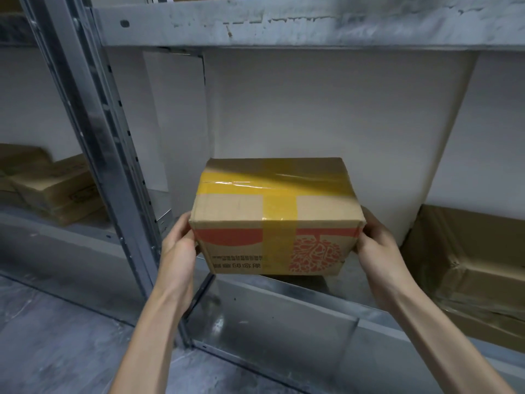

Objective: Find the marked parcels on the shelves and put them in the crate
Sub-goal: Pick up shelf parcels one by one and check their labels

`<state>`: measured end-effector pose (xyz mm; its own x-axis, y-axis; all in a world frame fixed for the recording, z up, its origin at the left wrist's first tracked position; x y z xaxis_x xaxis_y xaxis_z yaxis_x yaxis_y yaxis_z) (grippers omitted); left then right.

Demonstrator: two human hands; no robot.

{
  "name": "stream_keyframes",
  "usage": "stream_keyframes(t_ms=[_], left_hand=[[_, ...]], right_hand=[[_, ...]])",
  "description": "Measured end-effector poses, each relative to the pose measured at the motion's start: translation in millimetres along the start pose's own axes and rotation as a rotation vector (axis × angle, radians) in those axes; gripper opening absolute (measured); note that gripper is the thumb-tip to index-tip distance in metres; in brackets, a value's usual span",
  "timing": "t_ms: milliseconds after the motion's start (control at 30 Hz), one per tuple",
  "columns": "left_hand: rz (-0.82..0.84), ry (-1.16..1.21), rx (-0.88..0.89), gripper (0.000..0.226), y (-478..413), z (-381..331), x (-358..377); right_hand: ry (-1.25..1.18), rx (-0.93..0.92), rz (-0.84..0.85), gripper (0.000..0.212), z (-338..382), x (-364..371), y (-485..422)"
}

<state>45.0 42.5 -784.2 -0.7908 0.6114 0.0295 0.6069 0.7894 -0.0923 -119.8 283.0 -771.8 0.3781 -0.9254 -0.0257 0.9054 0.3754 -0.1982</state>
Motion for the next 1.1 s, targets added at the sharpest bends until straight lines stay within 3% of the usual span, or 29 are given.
stream_keyframes(t_ms=[167,333,467,800,933,1100], left_hand=[[0.001,0.048,0.086,0.035,6.1,-6.2,-6.5],[-0.045,0.085,0.046,0.024,12.9,-8.1,1.5],[-0.020,0.057,0.009,0.030,15.7,-7.8,7.6],[-0.003,-0.082,0.041,0.046,21.0,-11.0,3.5],[0.022,-0.029,0.019,0.034,26.4,-14.9,3.8],[0.015,0.058,-0.010,0.027,29.7,-18.2,7.4]], right_hand=[[-0.109,-0.049,-0.015,0.035,8.6,-7.0,3.4],[-0.164,-0.074,-0.046,0.023,5.1,-11.7,7.3],[-0.113,-0.099,-0.072,0.019,1.8,-16.1,7.2],[-0.042,-0.104,0.011,0.042,0.8,-24.3,7.6],[-0.105,-0.120,0.033,0.051,7.8,-28.3,7.7],[-0.227,-0.094,0.027,0.046,9.8,-33.0,6.5]])
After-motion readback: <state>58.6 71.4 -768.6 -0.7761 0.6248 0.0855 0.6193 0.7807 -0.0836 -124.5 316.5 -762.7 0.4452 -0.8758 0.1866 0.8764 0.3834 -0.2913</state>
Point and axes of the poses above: each hand's wrist, its own y-axis away from the middle knuckle, its own x-axis out of the palm, z = x × y, the point moved 4 cm from there along -y, towards the middle knuckle, and after that the axes turned 6 degrees about -y, right-handed, at the moved point
